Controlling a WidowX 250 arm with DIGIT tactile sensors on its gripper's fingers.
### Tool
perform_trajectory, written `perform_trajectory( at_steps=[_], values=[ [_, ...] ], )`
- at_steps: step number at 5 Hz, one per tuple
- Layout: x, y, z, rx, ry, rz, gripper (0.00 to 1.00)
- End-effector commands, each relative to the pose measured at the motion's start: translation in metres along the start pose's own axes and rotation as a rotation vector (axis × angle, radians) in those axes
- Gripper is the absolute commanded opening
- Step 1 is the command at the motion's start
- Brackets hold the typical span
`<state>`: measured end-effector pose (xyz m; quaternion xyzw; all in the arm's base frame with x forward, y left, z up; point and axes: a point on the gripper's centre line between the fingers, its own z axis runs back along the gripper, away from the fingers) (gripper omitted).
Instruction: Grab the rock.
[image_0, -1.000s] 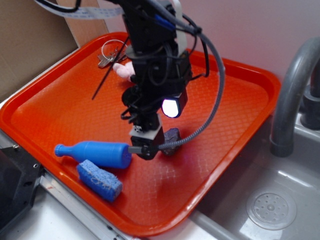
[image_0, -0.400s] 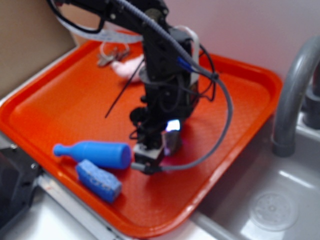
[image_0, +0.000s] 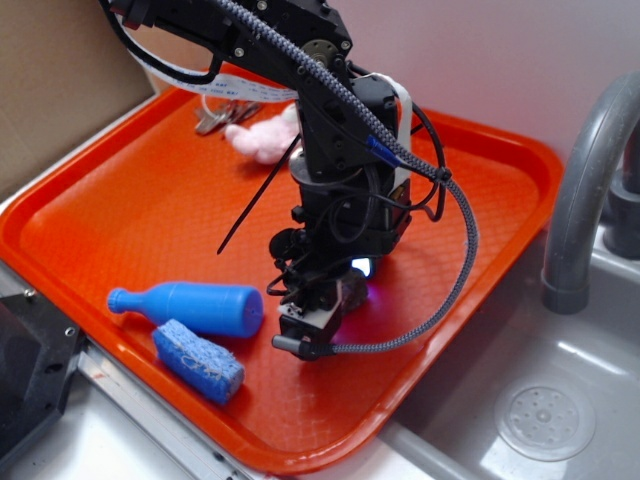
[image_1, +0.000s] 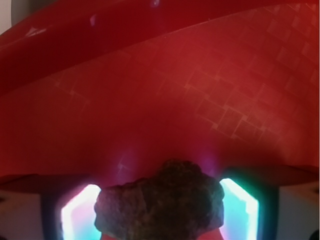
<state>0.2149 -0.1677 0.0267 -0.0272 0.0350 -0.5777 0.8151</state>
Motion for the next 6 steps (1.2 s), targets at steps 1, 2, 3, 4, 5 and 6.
perform_trajectory(
  at_steps=[1,2,3,4,5,6],
  values=[
    [0.000,-0.009,0.016,0.059,0.011,0.054,0.00],
    [-0.014,-0.007,0.065,0.166,0.050,0.314,0.00],
    [-0.036,-0.012,0.114,0.179,-0.004,0.565,0.00],
    [-0.068,-0.024,0.161,0.186,-0.083,0.814,0.00],
    [-0.092,-0.039,0.195,0.200,-0.152,1.064,0.00],
    [-0.096,-0.043,0.197,0.232,-0.175,1.181,0.00]
  ],
)
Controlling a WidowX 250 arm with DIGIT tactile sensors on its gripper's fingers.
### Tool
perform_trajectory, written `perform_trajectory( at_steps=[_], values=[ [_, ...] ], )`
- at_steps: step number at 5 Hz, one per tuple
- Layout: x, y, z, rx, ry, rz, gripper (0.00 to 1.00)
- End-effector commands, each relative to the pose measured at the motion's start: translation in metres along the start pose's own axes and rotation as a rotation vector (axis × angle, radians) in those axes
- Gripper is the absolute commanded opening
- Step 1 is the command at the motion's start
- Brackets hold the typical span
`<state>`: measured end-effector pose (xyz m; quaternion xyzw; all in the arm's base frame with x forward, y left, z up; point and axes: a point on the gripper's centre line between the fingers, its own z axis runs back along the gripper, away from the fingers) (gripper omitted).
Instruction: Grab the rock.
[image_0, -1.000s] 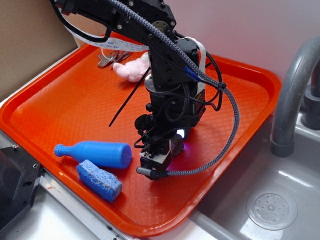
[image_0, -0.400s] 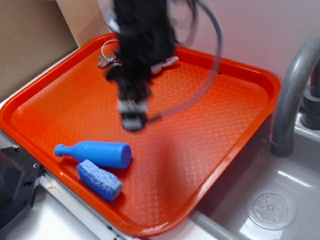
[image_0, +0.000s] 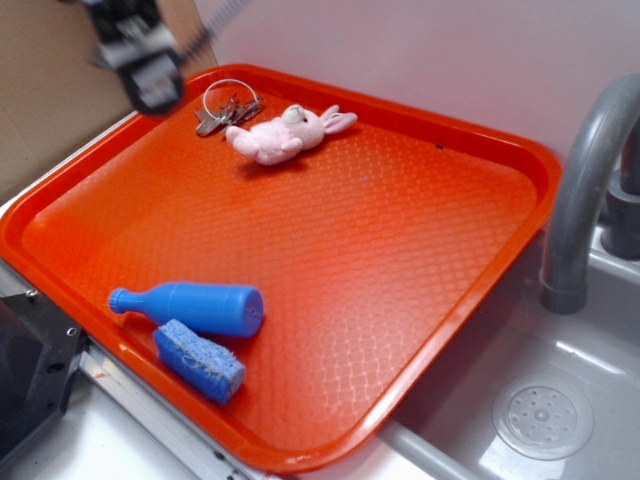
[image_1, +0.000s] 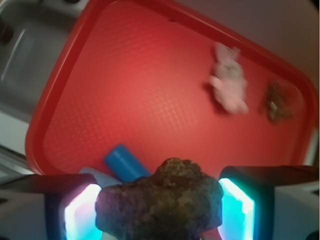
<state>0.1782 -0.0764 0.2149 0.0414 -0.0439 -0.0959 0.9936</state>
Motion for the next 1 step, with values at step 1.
perform_trajectory(
  at_steps=[1],
  values=[
    [-0.0132,-0.0088,0.0105,0.009,-0.086,0.111,0.00]
  ],
)
